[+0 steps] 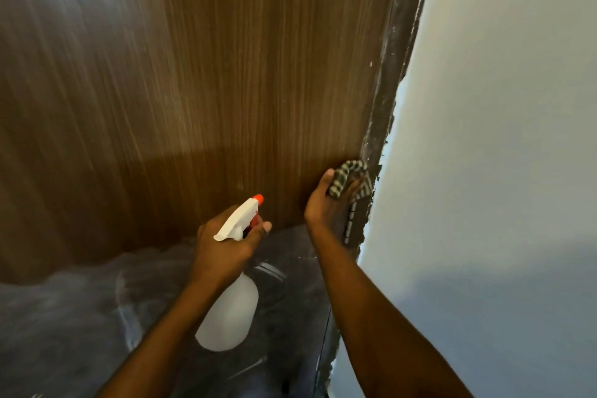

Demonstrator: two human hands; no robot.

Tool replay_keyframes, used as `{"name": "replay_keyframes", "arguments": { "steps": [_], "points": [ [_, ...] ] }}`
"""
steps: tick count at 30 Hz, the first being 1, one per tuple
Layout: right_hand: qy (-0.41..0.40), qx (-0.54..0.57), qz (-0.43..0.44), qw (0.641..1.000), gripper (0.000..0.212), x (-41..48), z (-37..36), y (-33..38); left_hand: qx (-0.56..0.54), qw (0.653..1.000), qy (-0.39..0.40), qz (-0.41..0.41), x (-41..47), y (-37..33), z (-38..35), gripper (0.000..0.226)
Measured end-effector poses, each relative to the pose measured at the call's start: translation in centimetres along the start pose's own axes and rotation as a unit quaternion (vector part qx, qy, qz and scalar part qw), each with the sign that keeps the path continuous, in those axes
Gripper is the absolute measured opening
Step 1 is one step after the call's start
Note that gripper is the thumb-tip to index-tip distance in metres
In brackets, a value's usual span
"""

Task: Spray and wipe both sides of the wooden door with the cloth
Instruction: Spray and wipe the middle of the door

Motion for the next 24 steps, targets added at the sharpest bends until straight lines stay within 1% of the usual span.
{"name": "replay_keyframes", "arguments": {
  "steps": [2,5,6,7,9,10,13,14,16,17,18,20,21,22,24],
  "points": [
    [0.021,0.032,-0.024,0.999,0.079,0.7,-0.3,0.0,-0.01,1.0,0.009,0.003,-0.4,-0.2,-0.7,0.058],
    [0.007,0.13,-0.096,0.987,0.08,3.4,-0.1,3.4,-0.022,0.999,0.023,0.015,-0.8,-0.6,-1.4,0.057],
    [-0.002,0.14,-0.089,0.986,0.081,4.4,0.3,4.3,-0.025,0.999,0.025,0.016,-0.9,-0.8,-1.7,0.057],
    [-0.011,0.132,-0.054,0.99,0.08,5.3,0.7,4.5,-0.023,0.999,0.028,0.017,-1.0,-1.0,-2.0,0.058],
    [-0.017,0.103,0.042,0.994,0.077,6.0,1.0,3.1,-0.008,1.0,0.027,0.011,-1.2,-1.6,-2.6,0.062],
    [-0.006,0.072,0.074,0.995,0.076,5.4,0.8,1.5,-0.007,1.0,0.024,0.012,-1.4,-1.9,-2.9,0.061],
    [0.038,-0.056,0.102,0.992,0.075,1.2,0.1,-4.7,-0.007,1.0,0.02,-0.001,-1.4,-3.1,-3.8,0.04],
    [0.053,-0.093,0.128,0.986,0.078,-0.1,-0.1,-6.4,-0.007,1.0,0.026,-0.006,-1.4,-3.4,-4.2,0.041],
    [0.075,-0.165,0.189,0.965,0.082,-0.9,-0.7,-8.9,-0.013,0.999,0.044,-0.006,-1.3,-3.5,-4.8,0.053],
    [0.079,-0.188,0.194,0.96,0.085,-0.3,-0.8,-8.9,-0.022,0.998,0.053,0.001,-1.3,-3.5,-4.9,0.058],
    [0.065,-0.192,0.186,0.961,0.086,0.7,-0.8,-8.1,-0.03,0.997,0.066,0.007,-1.3,-3.2,-5.0,0.054],
    [0.016,-0.124,0.177,0.976,0.076,3.2,-0.2,-4.2,-0.028,0.995,0.098,0.008,-1.5,-2.9,-5.1,0.033],
    [-0.008,-0.08,0.171,0.982,0.073,4.6,0.5,-1.8,-0.028,0.994,0.105,0.004,-1.6,-2.6,-5.1,0.033],
    [-0.028,-0.04,0.165,0.985,0.074,5.8,1.2,0.4,-0.03,0.994,0.108,0.005,-1.7,-2.1,-5.2,0.033],
    [-0.042,-0.001,0.169,0.985,0.077,6.6,1.5,2.4,-0.031,0.994,0.107,0.014,-1.8,-1.3,-4.9,0.034]
  ]
}}
Point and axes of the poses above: each hand's wrist, its own x-axis towards the middle knuckle, its own z-axis out of the back of the hand, y = z × x, the point moved 1 cm from there along x, towards the middle knuckle, and after that the axes turned 6 degrees about -y, right-handed, at the moved point
